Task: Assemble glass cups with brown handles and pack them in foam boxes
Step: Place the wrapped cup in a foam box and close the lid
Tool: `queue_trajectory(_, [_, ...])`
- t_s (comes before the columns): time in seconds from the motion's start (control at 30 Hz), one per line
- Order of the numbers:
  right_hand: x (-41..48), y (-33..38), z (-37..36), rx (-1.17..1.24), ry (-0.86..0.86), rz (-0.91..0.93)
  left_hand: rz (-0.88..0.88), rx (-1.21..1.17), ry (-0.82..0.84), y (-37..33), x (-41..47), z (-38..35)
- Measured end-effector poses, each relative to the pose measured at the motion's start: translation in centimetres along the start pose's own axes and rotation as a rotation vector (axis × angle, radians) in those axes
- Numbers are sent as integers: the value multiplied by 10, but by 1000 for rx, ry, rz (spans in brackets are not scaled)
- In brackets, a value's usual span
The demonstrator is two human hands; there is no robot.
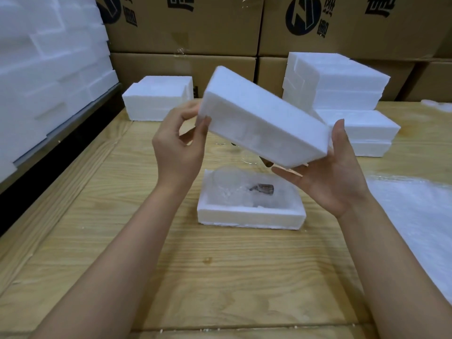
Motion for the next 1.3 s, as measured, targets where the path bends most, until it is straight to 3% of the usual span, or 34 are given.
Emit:
queue_trajectory(0.1, [0,4,3,75,-6,11,144,-156,185,6,-2,-12])
queue_trajectory(0.23, [1,10,6,66,67,29,611,-426,416,24,2,-20])
queue_trajectory(0.3, [-2,9,4,-28,142,40,725,-395,466,33,2,-17])
queue_trajectory(0.37, [-5,9,1,-123,234,60,719,-277,546,38,-3,-14])
queue_trajectory(0.53, [-13,14,5,-230,376,108,670,-175,981,28,-29,-16])
queue_trajectory(0.7, [-15,2,9,-501,452,114,604,-6,1161,29,-40,-14])
queue_trajectory(0.8, [-14,-4,12,-545,464,99,570,88,1278,30,-49,-14])
queue_trajectory(1.03, [-10,-17,14,-618,452,82,525,161,1271,38,-48,-16])
queue_trajectory(1.3, [-1,-7,12,-418,308,160,596,24,1104,42,-37,-13])
Point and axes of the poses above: each hand's wrist, its own x-axis towards the middle knuckle, its own z-axis out of the back of the hand, y = z × x, the point moved 9 cm from there along x, towards the middle knuckle, and after that the axes turned 14 degrees about -y, right-handed, at the moved point
